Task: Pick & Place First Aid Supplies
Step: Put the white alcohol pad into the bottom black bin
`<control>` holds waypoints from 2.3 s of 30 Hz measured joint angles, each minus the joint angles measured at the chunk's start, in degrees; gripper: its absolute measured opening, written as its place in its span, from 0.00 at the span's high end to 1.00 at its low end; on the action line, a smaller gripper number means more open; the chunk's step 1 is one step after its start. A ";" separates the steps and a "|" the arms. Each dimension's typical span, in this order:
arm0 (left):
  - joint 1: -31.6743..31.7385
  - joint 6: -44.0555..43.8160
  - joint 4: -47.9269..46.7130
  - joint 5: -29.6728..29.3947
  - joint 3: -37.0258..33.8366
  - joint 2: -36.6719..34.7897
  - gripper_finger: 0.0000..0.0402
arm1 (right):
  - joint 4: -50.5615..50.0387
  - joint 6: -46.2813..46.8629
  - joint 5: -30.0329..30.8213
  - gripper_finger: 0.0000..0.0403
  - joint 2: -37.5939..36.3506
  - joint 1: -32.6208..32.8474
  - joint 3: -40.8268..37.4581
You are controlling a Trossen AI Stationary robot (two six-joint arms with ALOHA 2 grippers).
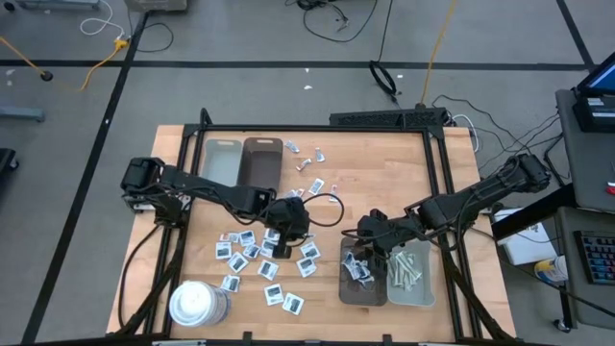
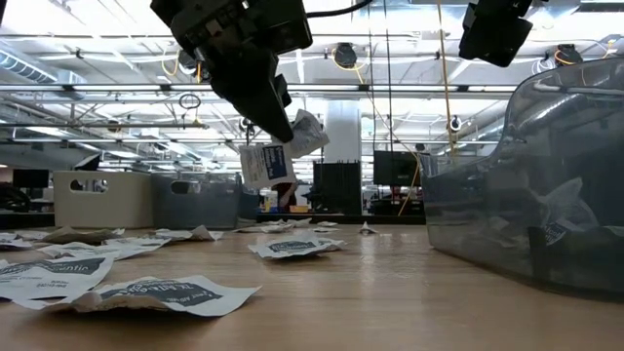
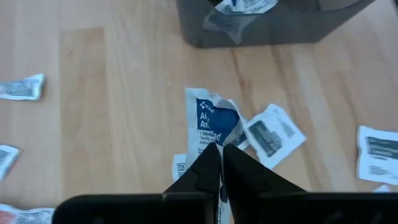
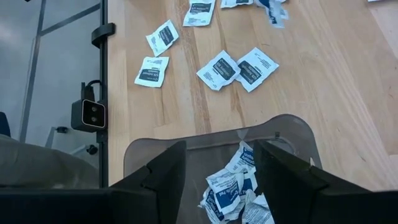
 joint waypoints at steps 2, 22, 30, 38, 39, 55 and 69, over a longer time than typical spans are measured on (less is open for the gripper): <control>0.00 -0.60 0.04 0.18 0.00 0.00 0.94 | 0.01 0.00 -0.01 0.55 0.00 0.00 0.00; 0.11 -9.12 -1.00 0.34 0.00 0.00 0.94 | 0.14 0.00 0.00 0.55 0.00 0.00 0.00; 0.11 -8.43 -1.14 0.34 -0.02 0.00 0.90 | 0.16 0.00 0.00 0.55 0.00 0.00 0.00; 0.11 -6.47 -1.20 0.31 -0.02 0.00 0.88 | 0.16 0.00 0.00 0.55 0.00 0.00 0.00; 0.11 -6.13 -1.21 0.31 -0.02 0.00 0.91 | 0.16 0.00 0.00 0.55 0.00 0.00 0.00; -1.30 -7.05 -2.28 -1.31 -0.09 4.86 0.75 | 0.21 0.00 0.00 0.55 0.02 -0.02 0.02; -3.48 -11.05 0.94 -8.74 -0.09 12.67 0.70 | 2.00 -0.24 -0.22 0.55 0.04 -0.02 0.04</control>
